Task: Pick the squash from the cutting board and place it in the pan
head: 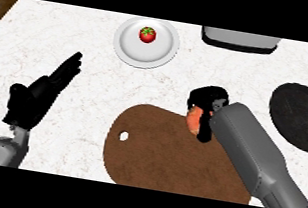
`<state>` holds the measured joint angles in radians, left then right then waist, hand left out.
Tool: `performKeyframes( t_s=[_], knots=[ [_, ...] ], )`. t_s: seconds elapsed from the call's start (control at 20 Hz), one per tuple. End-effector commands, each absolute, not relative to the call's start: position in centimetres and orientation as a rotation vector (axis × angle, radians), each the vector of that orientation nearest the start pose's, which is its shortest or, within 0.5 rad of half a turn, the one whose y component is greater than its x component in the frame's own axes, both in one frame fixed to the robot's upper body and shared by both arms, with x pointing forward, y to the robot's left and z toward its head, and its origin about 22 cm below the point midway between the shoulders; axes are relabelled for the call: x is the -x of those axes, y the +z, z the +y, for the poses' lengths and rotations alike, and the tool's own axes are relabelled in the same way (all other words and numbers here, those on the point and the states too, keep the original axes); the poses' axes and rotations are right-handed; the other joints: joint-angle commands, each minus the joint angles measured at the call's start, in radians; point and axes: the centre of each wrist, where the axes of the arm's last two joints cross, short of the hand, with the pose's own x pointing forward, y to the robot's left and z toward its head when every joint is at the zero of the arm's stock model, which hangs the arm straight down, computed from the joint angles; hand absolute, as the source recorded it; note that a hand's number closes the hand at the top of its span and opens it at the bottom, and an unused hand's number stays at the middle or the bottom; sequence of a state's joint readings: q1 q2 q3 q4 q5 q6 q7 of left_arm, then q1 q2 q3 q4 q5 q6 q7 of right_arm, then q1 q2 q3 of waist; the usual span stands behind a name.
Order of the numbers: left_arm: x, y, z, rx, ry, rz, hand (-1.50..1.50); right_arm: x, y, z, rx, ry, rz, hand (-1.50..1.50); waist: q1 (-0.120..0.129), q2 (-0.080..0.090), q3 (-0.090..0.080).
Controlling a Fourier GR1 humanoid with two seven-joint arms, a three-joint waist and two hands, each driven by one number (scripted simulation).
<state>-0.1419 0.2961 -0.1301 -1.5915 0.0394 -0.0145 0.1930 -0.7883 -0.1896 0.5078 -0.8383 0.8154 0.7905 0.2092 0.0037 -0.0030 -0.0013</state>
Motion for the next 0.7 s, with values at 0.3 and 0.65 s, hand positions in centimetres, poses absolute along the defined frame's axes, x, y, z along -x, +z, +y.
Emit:
performKeyframes(
  t_s=[0.3,0.65],
  knots=[
    [-26.1,4.1,26.6,-0.148,-0.263,-1.450,0.00,-34.9,4.3,-11.6,0.779,1.123,-0.958,1.50,-0.102,-0.040,0.002],
    [-26.3,4.7,27.2,-0.159,-0.285,-1.460,0.00,-29.5,9.2,-8.1,1.110,0.853,-1.316,1.50,-0.086,-0.032,0.000]
  ],
)
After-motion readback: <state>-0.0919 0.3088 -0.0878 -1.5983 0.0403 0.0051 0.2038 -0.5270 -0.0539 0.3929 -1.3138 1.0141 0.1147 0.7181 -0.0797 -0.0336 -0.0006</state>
